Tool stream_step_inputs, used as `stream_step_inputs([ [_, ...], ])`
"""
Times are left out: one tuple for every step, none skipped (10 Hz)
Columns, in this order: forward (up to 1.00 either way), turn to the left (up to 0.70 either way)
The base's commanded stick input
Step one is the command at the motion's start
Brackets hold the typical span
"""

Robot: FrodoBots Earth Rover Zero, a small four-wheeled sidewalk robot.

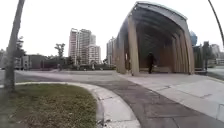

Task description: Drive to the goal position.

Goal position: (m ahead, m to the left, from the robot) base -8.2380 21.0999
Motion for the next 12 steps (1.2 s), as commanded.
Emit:
stream_step_inputs([
  [0.70, -0.35],
  [0.70, -0.35],
  [0.70, -0.35],
  [0.70, -0.35],
  [0.70, -0.35],
  [0.70, -0.35],
  [0.70, -0.35],
  [0.70, -0.35],
  [0.70, -0.35],
  [0.70, -0.32],
  [0.70, -0.18],
  [0.70, -0.04],
])
